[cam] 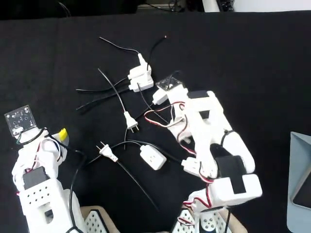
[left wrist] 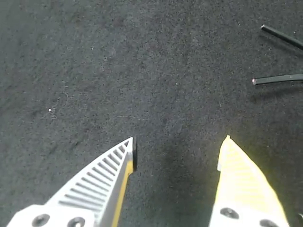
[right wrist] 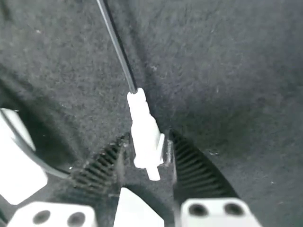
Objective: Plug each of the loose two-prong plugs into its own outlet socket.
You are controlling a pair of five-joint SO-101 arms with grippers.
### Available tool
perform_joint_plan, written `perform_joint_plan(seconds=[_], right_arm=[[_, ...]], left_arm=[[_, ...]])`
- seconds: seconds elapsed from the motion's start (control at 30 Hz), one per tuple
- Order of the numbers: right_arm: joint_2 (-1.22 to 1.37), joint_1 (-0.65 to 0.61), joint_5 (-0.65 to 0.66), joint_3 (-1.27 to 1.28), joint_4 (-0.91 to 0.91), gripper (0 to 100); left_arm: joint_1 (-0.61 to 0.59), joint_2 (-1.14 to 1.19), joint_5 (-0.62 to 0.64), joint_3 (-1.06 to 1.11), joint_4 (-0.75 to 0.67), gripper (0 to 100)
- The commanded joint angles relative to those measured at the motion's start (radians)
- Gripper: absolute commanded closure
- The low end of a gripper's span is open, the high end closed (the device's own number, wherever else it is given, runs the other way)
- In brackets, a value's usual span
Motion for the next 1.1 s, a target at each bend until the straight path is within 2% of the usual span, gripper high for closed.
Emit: perform_joint_plan(seconds=[0.0, 0.23, 0.47, 0.83, 1.07], right_arm=[[0.002, 0.018, 0.005, -0.058, 0.009, 88.9], [0.002, 0.018, 0.003, -0.062, 0.008, 92.2], [0.002, 0.015, 0.002, -0.077, 0.009, 82.5], [0.012, 0.011, 0.006, -0.084, 0.008, 87.9], [0.008, 0.012, 0.006, -0.085, 0.008, 94.6]], left_arm=[[0.012, -0.014, -0.006, -0.019, 0.003, 71], [0.012, -0.014, -0.006, -0.019, 0.003, 71], [0.012, -0.014, -0.006, -0.019, 0.003, 71], [0.012, -0.014, -0.006, -0.019, 0.003, 71], [0.012, -0.014, -0.006, -0.019, 0.003, 71]])
